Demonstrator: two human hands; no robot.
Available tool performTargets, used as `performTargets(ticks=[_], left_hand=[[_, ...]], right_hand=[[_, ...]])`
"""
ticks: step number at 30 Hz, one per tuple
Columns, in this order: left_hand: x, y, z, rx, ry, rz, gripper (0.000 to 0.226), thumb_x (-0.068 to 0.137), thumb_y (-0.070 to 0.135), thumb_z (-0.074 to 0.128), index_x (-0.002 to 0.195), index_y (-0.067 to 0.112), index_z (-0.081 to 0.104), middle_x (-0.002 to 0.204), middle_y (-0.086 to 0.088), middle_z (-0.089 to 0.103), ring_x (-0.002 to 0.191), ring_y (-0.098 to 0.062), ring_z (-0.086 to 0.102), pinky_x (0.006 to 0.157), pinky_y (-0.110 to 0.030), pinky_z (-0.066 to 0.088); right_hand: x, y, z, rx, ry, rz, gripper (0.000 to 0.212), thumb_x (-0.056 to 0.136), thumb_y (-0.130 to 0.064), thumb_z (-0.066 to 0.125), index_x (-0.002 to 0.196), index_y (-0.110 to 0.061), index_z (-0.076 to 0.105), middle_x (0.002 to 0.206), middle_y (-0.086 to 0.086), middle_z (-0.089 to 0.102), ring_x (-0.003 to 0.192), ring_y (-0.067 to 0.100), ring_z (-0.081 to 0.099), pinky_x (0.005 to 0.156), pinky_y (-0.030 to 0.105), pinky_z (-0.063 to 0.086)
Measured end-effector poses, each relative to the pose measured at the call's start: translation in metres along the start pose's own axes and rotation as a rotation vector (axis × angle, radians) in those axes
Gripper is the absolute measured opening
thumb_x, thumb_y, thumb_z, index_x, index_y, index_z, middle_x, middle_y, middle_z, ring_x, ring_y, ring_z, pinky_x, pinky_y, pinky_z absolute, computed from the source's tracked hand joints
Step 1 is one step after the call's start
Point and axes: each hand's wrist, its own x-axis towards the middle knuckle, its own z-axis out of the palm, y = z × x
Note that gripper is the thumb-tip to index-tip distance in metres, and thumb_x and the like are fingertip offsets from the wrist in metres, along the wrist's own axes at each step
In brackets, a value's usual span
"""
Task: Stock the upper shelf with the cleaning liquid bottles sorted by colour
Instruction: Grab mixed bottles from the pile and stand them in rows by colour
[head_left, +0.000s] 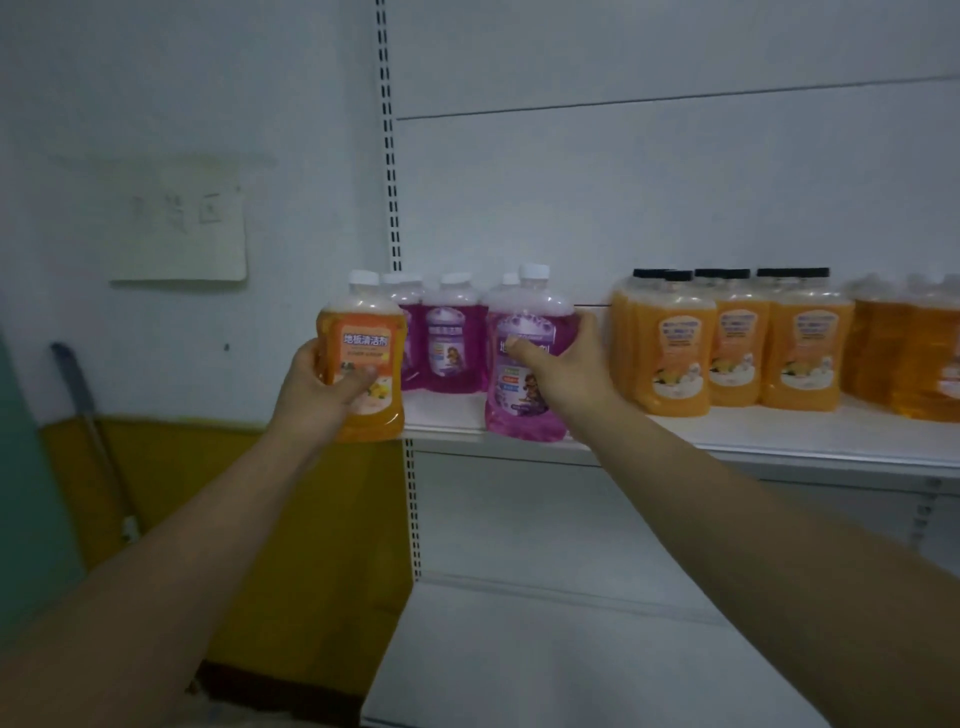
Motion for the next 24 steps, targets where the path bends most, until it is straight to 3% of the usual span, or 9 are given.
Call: performTargets(ticks=[8, 10, 12, 16, 24], left_hand=[[0.058, -0.043, -0.057, -0.049, -0.054, -0.083, 0.054, 0.085, 0.024, 0.068, 0.134, 0.019, 0.044, 0.121, 0.001, 0.060, 0.106, -0.020, 0.061, 0.090, -0.039, 0.050], [0.067, -0.048, -0.066, -0.067, -0.065, -0.085, 0.053, 0.085, 0.023, 0.068, 0.133, 0.019, 0.044, 0.119, 0.001, 0.060, 0.104, -0.019, 0.061, 0.088, -0.037, 0.050], [0.073, -0.050, -0.072, -0.072, -0.076, -0.082, 0.053, 0.086, 0.023, 0.067, 0.133, 0.019, 0.044, 0.117, 0.003, 0.060, 0.101, -0.017, 0.061, 0.083, -0.033, 0.049], [0.080, -0.060, -0.081, -0.069, -0.087, -0.078, 0.052, 0.085, 0.024, 0.068, 0.131, 0.018, 0.047, 0.118, 0.002, 0.062, 0.102, -0.017, 0.062, 0.085, -0.034, 0.051], [0.086, -0.064, -0.084, -0.084, -0.064, -0.086, 0.050, 0.085, 0.024, 0.067, 0.130, 0.023, 0.046, 0.112, 0.007, 0.060, 0.098, -0.013, 0.060, 0.078, -0.027, 0.049]], right_hand=[[0.018, 0.024, 0.100, -0.102, -0.003, 0.034, 0.064, 0.074, -0.032, 0.081, 0.123, -0.027, 0.040, 0.116, -0.002, 0.060, 0.107, 0.020, 0.061, 0.093, 0.048, 0.052], [0.023, 0.027, 0.122, -0.176, -0.008, 0.047, 0.088, 0.061, -0.055, 0.078, 0.134, -0.026, 0.038, 0.129, 0.001, 0.052, 0.116, 0.023, 0.056, 0.095, 0.050, 0.050], [0.029, 0.032, 0.137, -0.220, -0.049, 0.063, 0.107, 0.051, -0.065, 0.074, 0.142, -0.030, 0.031, 0.137, 0.003, 0.045, 0.121, 0.027, 0.052, 0.096, 0.052, 0.050], [0.028, 0.031, 0.160, -0.230, -0.099, 0.044, 0.096, 0.072, -0.029, 0.081, 0.146, -0.031, 0.021, 0.131, 0.003, 0.054, 0.115, 0.024, 0.058, 0.096, 0.050, 0.050], [0.036, 0.046, 0.183, -0.503, -0.133, -0.108, 0.106, 0.080, -0.036, 0.075, 0.152, -0.035, -0.004, 0.149, 0.002, 0.036, 0.135, 0.025, 0.040, 0.107, 0.054, 0.040]])
